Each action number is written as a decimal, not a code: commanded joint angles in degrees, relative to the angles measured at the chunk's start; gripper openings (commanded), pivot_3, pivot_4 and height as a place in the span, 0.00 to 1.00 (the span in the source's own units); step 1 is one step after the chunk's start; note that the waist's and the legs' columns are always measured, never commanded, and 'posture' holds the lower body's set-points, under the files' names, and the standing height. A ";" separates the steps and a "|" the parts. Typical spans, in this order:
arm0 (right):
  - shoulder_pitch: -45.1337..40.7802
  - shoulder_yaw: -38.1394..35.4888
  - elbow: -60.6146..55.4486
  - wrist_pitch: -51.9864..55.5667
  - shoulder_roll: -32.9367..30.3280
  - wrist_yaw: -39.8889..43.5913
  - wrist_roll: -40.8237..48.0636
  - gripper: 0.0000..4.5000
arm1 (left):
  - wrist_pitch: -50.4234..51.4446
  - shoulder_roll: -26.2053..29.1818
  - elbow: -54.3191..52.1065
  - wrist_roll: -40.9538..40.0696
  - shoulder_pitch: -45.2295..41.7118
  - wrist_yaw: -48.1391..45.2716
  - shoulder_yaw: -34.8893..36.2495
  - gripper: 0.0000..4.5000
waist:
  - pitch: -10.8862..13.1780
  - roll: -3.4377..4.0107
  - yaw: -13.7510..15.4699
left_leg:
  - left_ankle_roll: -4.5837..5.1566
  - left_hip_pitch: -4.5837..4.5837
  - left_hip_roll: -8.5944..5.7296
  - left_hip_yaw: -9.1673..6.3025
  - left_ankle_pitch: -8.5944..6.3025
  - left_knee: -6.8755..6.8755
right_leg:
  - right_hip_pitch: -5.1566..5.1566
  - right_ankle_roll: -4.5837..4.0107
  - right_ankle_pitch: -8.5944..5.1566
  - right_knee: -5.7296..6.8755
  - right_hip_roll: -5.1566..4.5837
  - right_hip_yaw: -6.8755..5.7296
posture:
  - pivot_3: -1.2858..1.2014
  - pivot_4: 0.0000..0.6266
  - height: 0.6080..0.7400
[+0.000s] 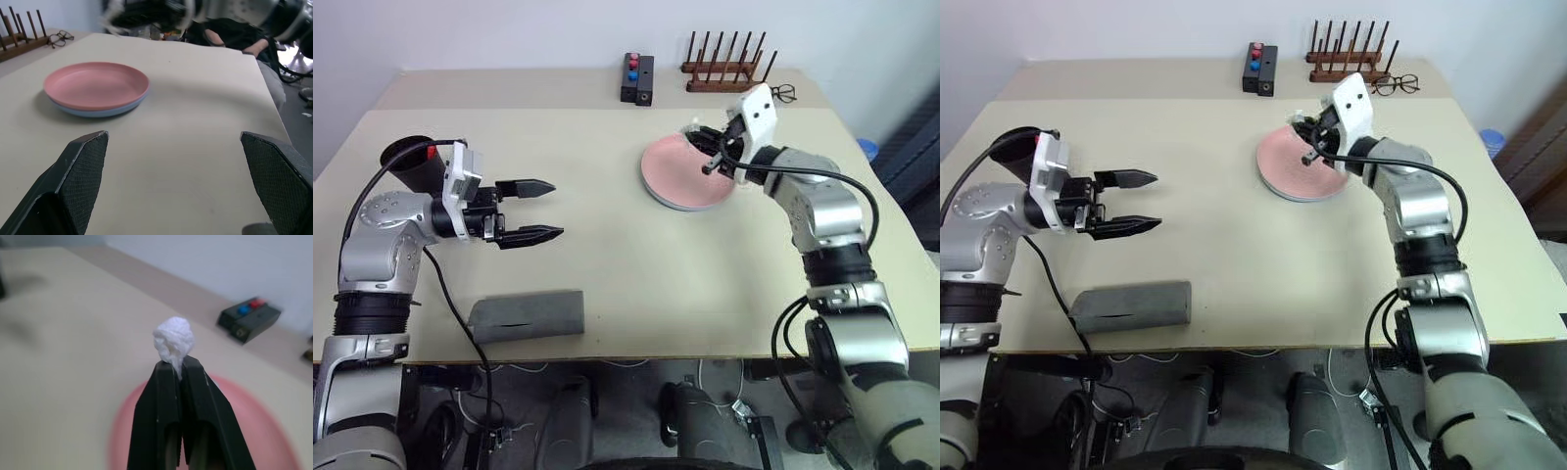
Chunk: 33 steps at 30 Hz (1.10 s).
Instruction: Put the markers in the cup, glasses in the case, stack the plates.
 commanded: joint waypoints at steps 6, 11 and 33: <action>-4.43 0.00 21.02 -12.31 0.31 -0.16 -5.46 0.74 | 2.26 1.33 -7.37 -3.28 4.92 3.47 4.44 1.00 | 0.05 0.09 -1.05 | 0.00 0.00 0.00 0.01 0.01 -0.03 | -0.03 0.01 0.01 0.03 0.00 0.01 | 0.52 0.24 1.00; -2.92 -10.25 5.15 -4.63 -0.14 8.24 9.02 0.96 | 1.51 0.89 -7.04 -4.24 6.13 3.62 5.51 1.00 | 0.16 0.27 -1.72 | 0.00 0.08 0.02 0.00 0.02 -0.07 | -0.04 0.02 0.02 0.14 0.01 0.01 | 0.52 0.24 1.00; 55.52 -27.96 -56.35 16.65 -20.65 20.36 28.53 0.96 | -5.47 -3.38 -3.26 -7.18 16.27 2.28 9.72 1.00 | 0.00 0.19 0.14 | -0.03 0.17 0.07 0.10 -0.02 0.14 | 0.08 -0.20 -0.15 -0.04 -0.02 0.13 | 0.52 0.24 1.00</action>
